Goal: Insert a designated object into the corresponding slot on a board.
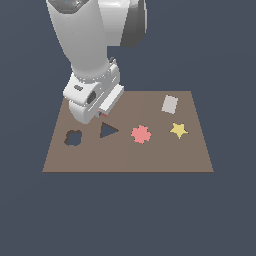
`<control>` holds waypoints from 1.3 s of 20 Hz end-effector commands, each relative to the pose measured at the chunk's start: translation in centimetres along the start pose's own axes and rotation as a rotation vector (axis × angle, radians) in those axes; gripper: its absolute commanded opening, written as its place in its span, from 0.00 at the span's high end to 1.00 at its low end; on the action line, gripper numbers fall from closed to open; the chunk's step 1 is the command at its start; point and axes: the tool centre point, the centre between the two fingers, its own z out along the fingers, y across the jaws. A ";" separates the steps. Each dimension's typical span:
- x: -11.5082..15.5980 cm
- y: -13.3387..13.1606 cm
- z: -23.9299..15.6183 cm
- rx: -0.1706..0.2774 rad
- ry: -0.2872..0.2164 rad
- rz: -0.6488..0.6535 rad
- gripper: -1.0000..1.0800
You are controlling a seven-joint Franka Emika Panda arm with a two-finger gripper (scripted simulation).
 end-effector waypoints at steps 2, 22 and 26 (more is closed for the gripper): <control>0.3 1.2 -0.1 -0.001 0.000 -0.137 1.00; 4.0 5.4 -0.4 0.000 -0.001 -0.798 1.00; 4.5 5.7 -0.5 0.000 -0.001 -0.862 1.00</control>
